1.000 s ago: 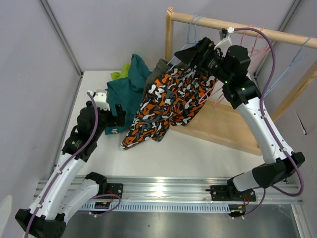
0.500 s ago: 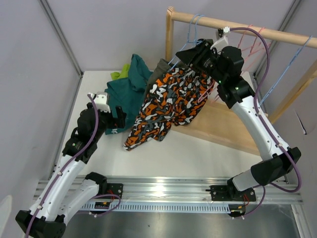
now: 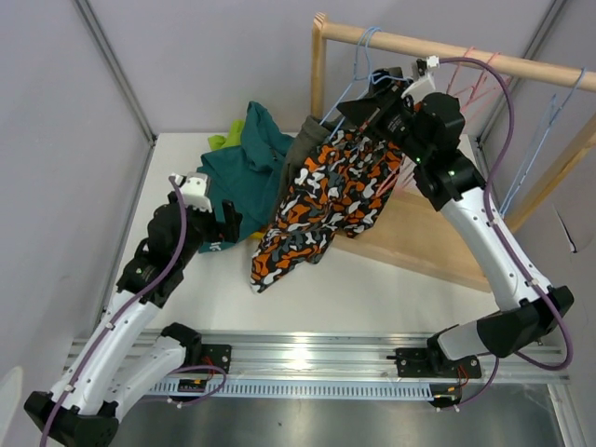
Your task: Remove the shorts from the hanger
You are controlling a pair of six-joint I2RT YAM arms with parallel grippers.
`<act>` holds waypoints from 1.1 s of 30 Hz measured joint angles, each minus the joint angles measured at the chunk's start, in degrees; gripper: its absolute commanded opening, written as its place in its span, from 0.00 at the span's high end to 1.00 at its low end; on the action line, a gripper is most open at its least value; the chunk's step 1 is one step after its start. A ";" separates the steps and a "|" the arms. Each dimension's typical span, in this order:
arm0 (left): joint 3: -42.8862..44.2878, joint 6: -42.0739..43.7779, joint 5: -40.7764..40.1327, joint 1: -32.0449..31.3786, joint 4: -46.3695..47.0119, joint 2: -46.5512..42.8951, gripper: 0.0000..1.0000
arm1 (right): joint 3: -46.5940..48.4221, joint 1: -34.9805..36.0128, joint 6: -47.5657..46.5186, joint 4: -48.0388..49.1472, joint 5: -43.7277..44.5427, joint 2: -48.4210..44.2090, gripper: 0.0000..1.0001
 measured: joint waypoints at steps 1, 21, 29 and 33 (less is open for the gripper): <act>1.20 -0.04 -0.15 -1.11 -0.92 0.20 0.01 | 0.00 0.00 -0.04 -0.76 0.24 -0.79 1.00; 25.77 -1.62 11.43 -30.62 11.41 21.70 0.01 | 2.19 -0.07 1.33 -6.75 -0.57 -10.69 1.00; 24.06 -3.96 11.23 -32.41 16.39 22.73 0.94 | 2.19 -1.05 4.04 -7.80 -2.56 -12.15 1.00; 23.85 -3.89 9.33 -33.38 17.25 22.45 1.00 | 2.19 -2.23 5.14 -8.22 -2.99 -13.51 1.00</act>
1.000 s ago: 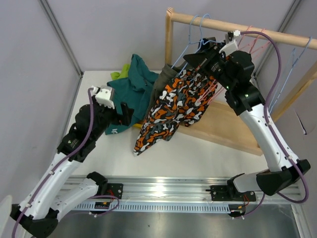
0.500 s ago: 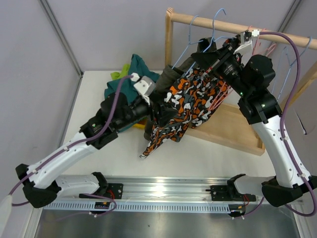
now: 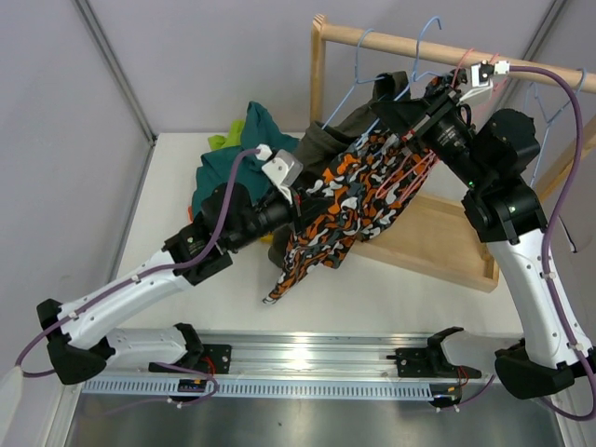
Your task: Remove the shorts from the hanger
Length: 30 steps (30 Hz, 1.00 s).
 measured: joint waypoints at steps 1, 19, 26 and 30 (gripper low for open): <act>-0.57 -0.02 -0.81 -0.61 0.07 -0.50 1.00 | 0.00 -0.44 0.22 -0.09 -0.33 -0.28 1.00; -23.82 -3.65 -19.54 -16.44 -1.51 -21.16 1.00 | -2.89 -8.59 12.98 2.14 -12.39 0.96 1.00; -15.52 -1.99 -26.51 -16.79 -0.74 -6.88 1.00 | -12.13 -1.36 19.23 8.17 -10.12 -3.02 1.00; -6.45 -0.50 -29.40 -15.89 0.44 2.01 1.00 | -15.85 3.32 24.41 10.38 -9.27 -7.69 1.00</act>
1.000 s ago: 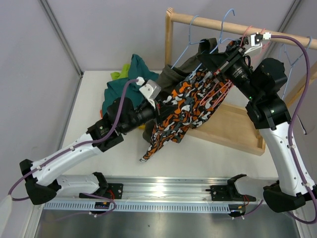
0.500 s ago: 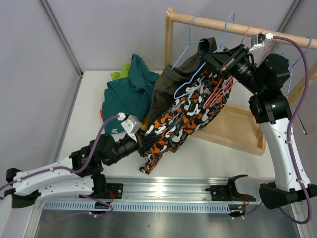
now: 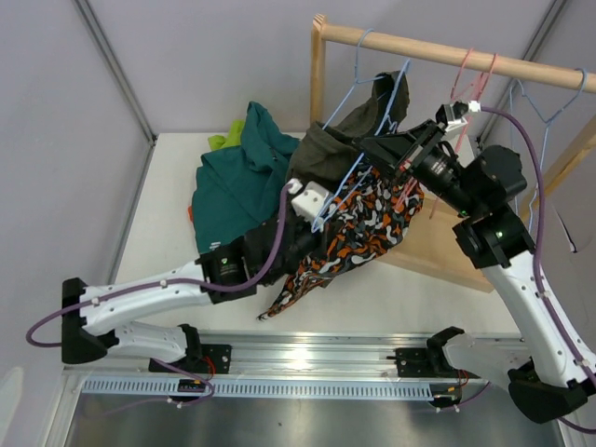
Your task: Remove the shorts from the hanger
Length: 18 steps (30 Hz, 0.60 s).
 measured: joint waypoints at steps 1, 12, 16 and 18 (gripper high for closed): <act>1.66 0.07 -0.13 0.35 0.33 1.49 1.00 | 0.00 0.52 0.74 0.55 0.42 -0.83 1.00; 0.92 -3.19 -1.22 2.47 -3.32 4.15 1.00 | 16.70 -0.61 -3.78 -1.46 4.26 4.04 1.00; -4.55 -4.72 -4.44 -1.44 -8.15 -5.20 1.00 | 18.82 -4.37 -4.66 -0.57 3.50 8.44 1.00; -5.22 -5.62 -6.51 -4.00 -11.19 -10.40 1.00 | 18.82 -6.38 -4.70 -0.24 3.02 11.23 1.00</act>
